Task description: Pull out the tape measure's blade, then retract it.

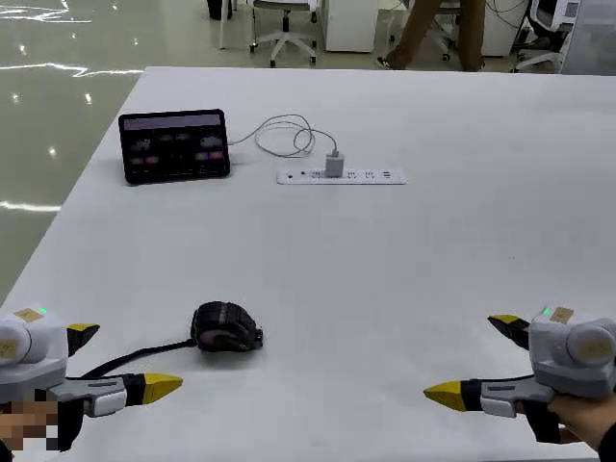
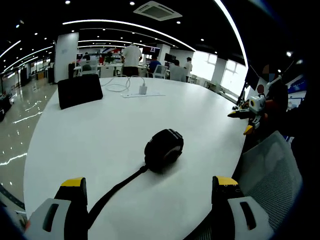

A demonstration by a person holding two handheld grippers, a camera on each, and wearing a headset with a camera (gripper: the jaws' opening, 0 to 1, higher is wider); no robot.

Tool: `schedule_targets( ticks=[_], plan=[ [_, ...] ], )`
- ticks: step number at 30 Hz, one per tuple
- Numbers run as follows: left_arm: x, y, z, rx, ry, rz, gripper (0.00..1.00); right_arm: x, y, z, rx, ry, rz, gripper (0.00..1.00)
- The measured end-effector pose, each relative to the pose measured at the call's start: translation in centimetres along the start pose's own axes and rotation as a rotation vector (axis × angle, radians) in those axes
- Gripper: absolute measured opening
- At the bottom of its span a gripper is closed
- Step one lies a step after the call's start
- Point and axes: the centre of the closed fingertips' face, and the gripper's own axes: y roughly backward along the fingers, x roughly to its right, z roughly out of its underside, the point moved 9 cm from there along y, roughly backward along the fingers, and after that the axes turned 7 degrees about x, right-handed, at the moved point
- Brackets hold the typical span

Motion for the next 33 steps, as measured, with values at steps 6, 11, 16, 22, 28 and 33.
schedule_targets(
  ticks=[6, 11, 16, 22, 28, 33],
  plan=[
    [0.0, 0.7, -0.1, 0.004, -0.005, -0.006, 1.0, 0.5, 1.4, 0.3, 0.018, 0.018, 0.02, 1.0],
    [0.0, 1.3, -0.1, 0.006, -0.007, -0.007, 1.0, 1.1, 2.2, 0.6, 0.006, 0.012, 0.031, 1.0],
    [-0.4, 1.6, 0.2, -0.008, -0.01, -0.023, 1.0, 1.3, 2.7, 1.0, -0.008, 0.02, 0.031, 1.0],
    [-0.4, 1.9, 0.5, -0.019, -0.004, -0.02, 1.0, 1.5, 3.3, 1.4, -0.011, 0.006, 0.034, 1.0],
    [-0.6, 2.1, 0.6, -0.013, -0.002, -0.044, 1.0, 1.3, 3.5, 1.7, -0.021, -0.002, 0.033, 1.0],
    [-0.3, 2.1, 0.6, -0.023, 0.005, -0.022, 1.0, 1.6, 3.8, 1.8, -0.017, -0.01, 0.041, 1.0]
  ],
)
